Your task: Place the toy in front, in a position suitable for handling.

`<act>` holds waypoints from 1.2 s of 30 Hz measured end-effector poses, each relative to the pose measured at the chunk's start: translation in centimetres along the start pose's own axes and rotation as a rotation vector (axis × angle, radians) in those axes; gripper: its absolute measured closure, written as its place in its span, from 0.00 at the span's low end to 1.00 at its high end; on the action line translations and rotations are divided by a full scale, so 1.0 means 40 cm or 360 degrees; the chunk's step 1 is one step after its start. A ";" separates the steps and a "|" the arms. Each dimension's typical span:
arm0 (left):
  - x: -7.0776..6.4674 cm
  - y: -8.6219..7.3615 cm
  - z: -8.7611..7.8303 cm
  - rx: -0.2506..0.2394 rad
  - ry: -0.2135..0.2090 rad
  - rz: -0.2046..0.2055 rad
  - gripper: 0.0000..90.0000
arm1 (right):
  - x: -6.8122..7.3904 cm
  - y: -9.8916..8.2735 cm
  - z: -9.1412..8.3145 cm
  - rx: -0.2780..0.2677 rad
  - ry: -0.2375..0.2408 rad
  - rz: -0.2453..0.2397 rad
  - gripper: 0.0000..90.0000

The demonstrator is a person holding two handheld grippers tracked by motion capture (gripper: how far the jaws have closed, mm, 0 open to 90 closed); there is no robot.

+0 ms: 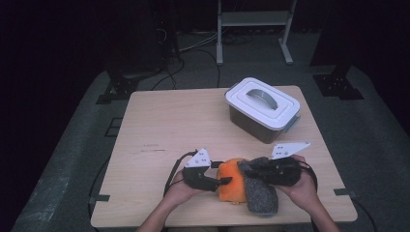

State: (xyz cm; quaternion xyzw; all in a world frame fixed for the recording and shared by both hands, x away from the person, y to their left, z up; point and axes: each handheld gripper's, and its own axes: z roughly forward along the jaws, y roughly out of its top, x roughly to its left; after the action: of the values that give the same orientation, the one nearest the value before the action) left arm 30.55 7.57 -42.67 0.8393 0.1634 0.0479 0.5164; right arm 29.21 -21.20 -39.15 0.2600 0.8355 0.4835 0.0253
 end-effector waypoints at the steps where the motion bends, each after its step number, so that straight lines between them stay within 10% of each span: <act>1: 0.000 0.000 0.000 0.0002 0.0000 0.0007 0.44 | -0.009 -0.002 -0.006 -0.0003 -0.0020 0.0010 0.86; 14: 0.015 -0.010 -0.012 0.0024 -0.0008 -0.0017 0.44 | -0.062 -0.043 -0.021 0.0041 -0.0026 0.0141 0.86; 25: 0.013 -0.009 -0.010 0.0022 -0.0024 -0.0058 0.35 | 0.023 -0.009 0.018 0.0065 0.0097 -0.0016 0.86; 36: 0.008 -0.001 -0.012 0.0012 -0.0071 -0.0020 0.35 | -0.019 -0.017 0.000 0.0027 0.0060 0.0054 0.85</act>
State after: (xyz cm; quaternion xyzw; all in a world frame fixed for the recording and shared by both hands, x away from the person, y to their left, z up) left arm 30.70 8.11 -42.52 0.8409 0.1574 0.0255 0.5171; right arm 29.59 -21.83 -39.87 0.2651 0.8354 0.4815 -0.0007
